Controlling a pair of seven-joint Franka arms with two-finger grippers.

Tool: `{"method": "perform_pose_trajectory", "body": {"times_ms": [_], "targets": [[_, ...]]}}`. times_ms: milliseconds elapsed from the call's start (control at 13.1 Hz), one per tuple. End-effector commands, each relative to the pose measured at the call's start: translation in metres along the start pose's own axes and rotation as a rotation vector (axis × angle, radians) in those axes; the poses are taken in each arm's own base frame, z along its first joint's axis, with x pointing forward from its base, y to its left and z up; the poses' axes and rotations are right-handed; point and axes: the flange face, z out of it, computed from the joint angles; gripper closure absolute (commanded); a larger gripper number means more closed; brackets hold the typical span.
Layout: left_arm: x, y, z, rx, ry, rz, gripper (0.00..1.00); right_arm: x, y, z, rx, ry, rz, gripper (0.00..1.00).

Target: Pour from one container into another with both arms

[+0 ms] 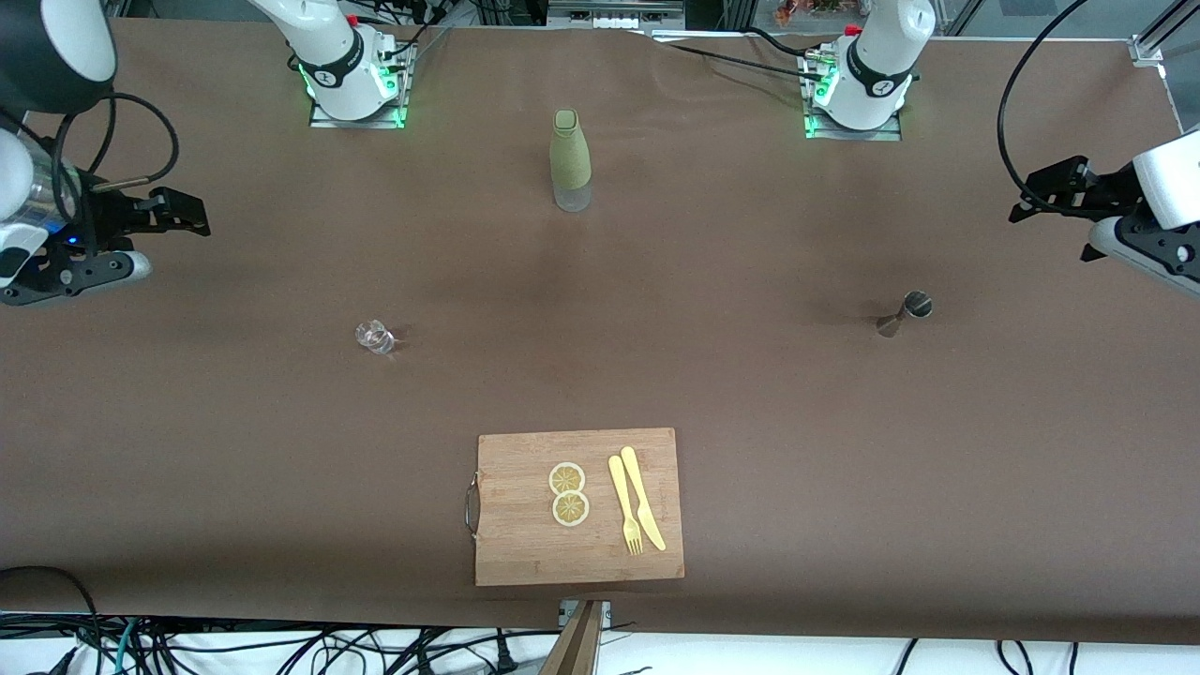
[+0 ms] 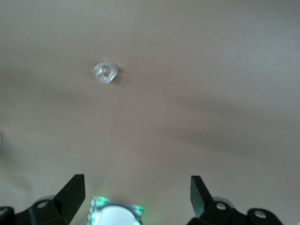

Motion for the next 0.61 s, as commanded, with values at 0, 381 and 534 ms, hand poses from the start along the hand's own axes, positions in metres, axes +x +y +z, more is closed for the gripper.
{"method": "perform_pose_trajectory", "body": {"times_ms": [0, 381, 534], "targets": [[0.007, 0.030, -0.010, 0.057, 0.002, -0.196, 0.00, -0.024, 0.020, 0.005, -0.010, 0.142, 0.119, 0.00], [0.013, 0.040, -0.017, 0.059, 0.051, -0.310, 0.00, -0.033, 0.040, -0.012, 0.039, 0.178, 0.169, 0.00], [0.010, 0.033, -0.019, 0.047, 0.055, -0.331, 0.00, -0.034, 0.043, -0.016, 0.042, 0.182, 0.186, 0.00]]}}
